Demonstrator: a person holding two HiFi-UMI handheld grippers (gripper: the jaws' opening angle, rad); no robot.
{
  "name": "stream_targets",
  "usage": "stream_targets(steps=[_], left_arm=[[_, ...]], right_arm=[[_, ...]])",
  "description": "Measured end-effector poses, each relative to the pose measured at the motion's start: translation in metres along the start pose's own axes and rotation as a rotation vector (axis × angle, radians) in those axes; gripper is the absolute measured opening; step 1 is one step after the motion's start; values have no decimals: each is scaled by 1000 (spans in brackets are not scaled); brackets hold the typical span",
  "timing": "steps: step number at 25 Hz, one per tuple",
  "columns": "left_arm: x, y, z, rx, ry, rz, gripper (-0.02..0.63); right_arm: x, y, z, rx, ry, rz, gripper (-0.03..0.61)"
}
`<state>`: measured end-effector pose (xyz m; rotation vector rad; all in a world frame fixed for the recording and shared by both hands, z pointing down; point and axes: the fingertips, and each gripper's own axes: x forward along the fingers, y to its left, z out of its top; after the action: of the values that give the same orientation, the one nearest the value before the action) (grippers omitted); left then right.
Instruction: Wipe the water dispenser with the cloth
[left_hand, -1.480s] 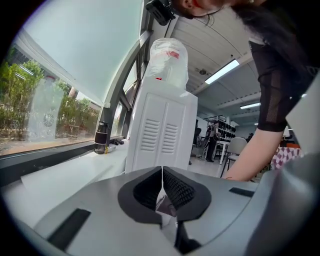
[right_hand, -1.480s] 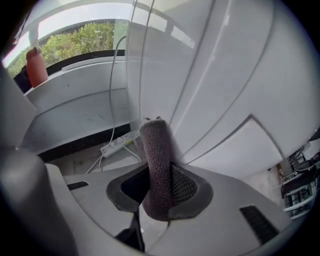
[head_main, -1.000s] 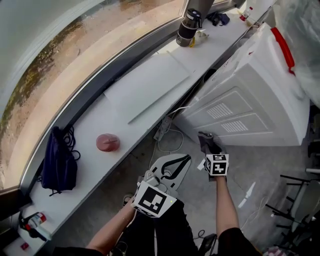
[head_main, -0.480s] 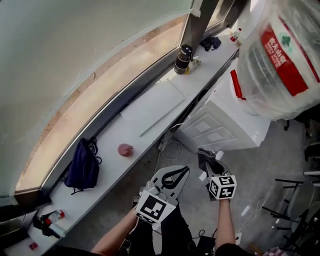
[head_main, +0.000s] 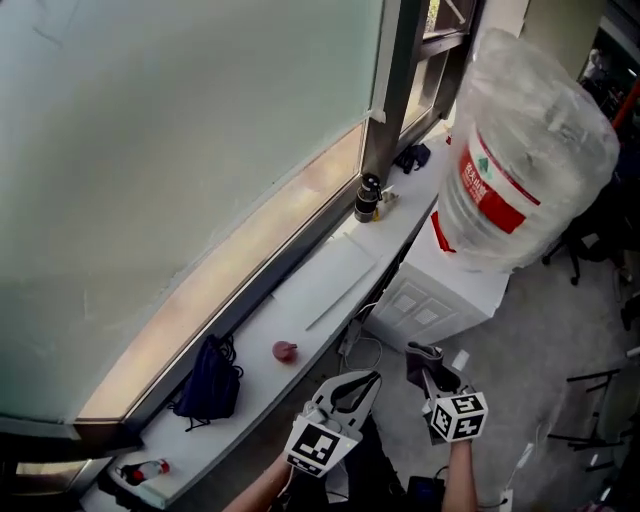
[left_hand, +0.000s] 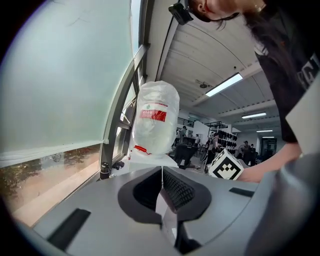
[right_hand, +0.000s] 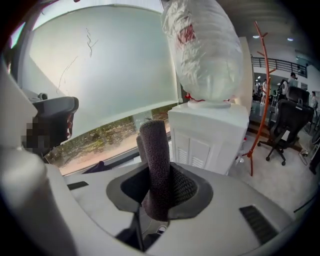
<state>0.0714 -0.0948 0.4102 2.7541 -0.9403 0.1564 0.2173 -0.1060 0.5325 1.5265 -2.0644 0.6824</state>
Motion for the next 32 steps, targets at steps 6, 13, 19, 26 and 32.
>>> stream_targets(steps=[6, 13, 19, 26, 32], left_arm=[[-45, -35, 24, 72, -1, -56, 21], [-95, -44, 53, 69, -49, -41, 21], [-119, -73, 54, 116, -36, -119, 21], [-111, -115, 59, 135, -39, -219, 21], [-99, -148, 58, 116, -22, -252, 21]], right_arm=[[-56, 24, 32, 8, -83, -31, 106], [-121, 57, 37, 53, -171, -89, 106], [-168, 71, 16, 91, -190, -149, 107], [-220, 59, 0, 159, -236, -220, 107], [-262, 36, -20, 209, -252, -269, 107]])
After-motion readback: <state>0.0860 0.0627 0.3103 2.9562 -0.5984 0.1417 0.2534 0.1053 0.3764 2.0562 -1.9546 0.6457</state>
